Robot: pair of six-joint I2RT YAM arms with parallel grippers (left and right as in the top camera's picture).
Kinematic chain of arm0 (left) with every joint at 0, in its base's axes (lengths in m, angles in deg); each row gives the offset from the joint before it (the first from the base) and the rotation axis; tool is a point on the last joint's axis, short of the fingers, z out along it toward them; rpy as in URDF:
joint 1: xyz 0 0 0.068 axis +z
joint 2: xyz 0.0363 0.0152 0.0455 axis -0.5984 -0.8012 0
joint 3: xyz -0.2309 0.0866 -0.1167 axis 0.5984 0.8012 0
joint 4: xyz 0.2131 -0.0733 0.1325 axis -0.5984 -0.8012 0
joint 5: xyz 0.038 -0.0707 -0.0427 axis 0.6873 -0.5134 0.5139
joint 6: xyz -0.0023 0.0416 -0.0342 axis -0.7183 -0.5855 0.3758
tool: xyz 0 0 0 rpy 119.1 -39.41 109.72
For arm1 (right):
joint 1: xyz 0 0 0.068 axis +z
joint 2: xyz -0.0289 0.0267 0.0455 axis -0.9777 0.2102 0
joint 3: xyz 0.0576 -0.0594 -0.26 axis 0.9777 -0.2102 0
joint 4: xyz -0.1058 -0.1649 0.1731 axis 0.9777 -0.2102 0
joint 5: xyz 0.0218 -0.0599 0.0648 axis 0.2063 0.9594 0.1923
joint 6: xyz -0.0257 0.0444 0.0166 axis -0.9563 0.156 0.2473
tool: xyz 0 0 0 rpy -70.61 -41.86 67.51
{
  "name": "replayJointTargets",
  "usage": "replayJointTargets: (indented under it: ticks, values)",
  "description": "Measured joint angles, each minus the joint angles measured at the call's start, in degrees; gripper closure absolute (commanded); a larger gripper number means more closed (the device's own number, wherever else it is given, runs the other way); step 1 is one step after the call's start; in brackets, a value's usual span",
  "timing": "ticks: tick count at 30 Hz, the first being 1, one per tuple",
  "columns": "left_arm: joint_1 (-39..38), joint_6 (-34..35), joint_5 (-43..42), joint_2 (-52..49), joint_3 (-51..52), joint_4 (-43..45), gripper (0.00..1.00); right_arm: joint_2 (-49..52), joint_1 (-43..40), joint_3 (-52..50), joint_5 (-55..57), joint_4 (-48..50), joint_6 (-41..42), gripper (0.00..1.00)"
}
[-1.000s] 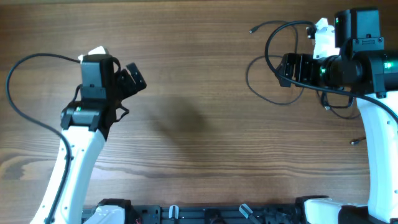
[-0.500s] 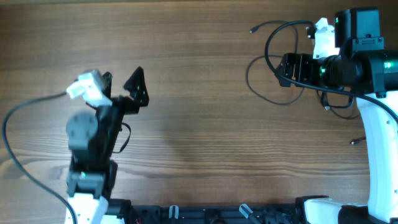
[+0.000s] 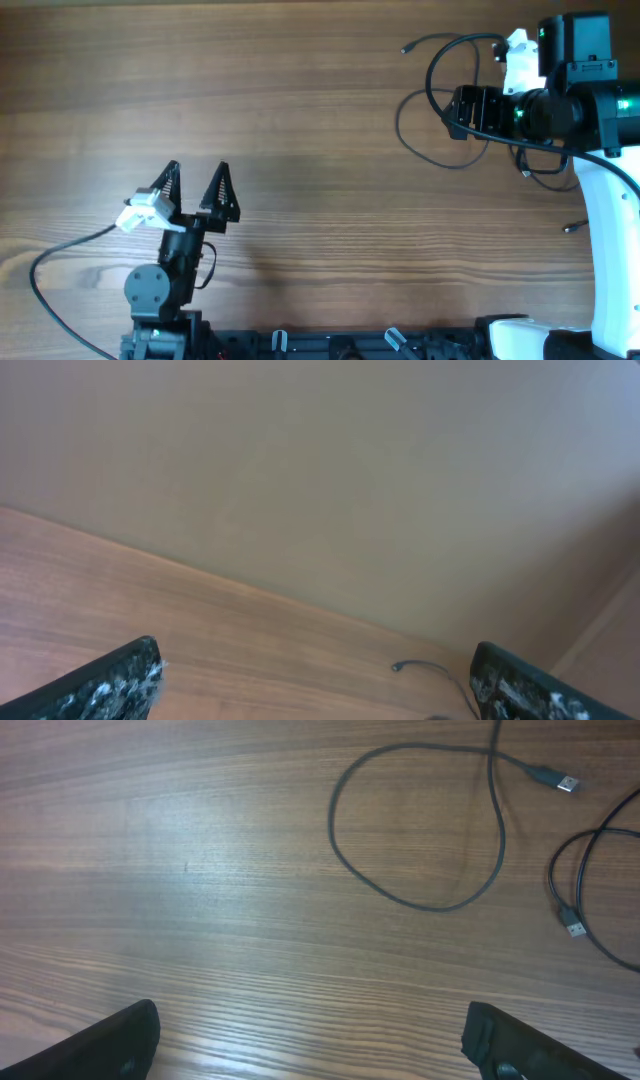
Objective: Untangle cables
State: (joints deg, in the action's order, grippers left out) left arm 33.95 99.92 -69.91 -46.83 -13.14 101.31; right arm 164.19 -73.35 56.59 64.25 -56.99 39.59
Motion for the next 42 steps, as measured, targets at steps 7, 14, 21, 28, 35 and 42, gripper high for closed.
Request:
replayJointTargets:
  ticks: [7, 14, 21, 28, 35, 42]
  values:
    - [0.0, 0.0, 0.0, 6.1, 4.1, 0.2, 0.00, 0.0, 0.0, 0.0, 0.0, 0.0, 0.0, 0.00]
    - [0.4, 0.0, 0.0, 7.4, 4.2, -6.6, 0.00, 0.0, 0.0, 0.0, 0.0, 0.0, 0.0, 0.00]
    - [0.9, 0.0, 0.6, 12.8, 4.2, -16.8, 0.00, 0.0, 0.0, 0.0, 0.0, 0.0, 0.0, 0.00]
    - [2.9, -0.1, 1.5, 19.6, 4.3, -28.1, 0.00, 0.0, 0.0, 0.0, 0.0, 0.1, 0.0, 0.00]
    - [2.5, -2.8, 1.5, 19.8, 4.2, -28.2, 0.00, 0.0, 0.0, 0.0, 0.0, 0.0, 0.0, 0.00]
    - [2.1, -6.1, 1.5, 19.8, 4.2, -28.2, 0.00, 0.0, 0.0, 0.0, 0.0, 0.0, 0.0, 0.00]
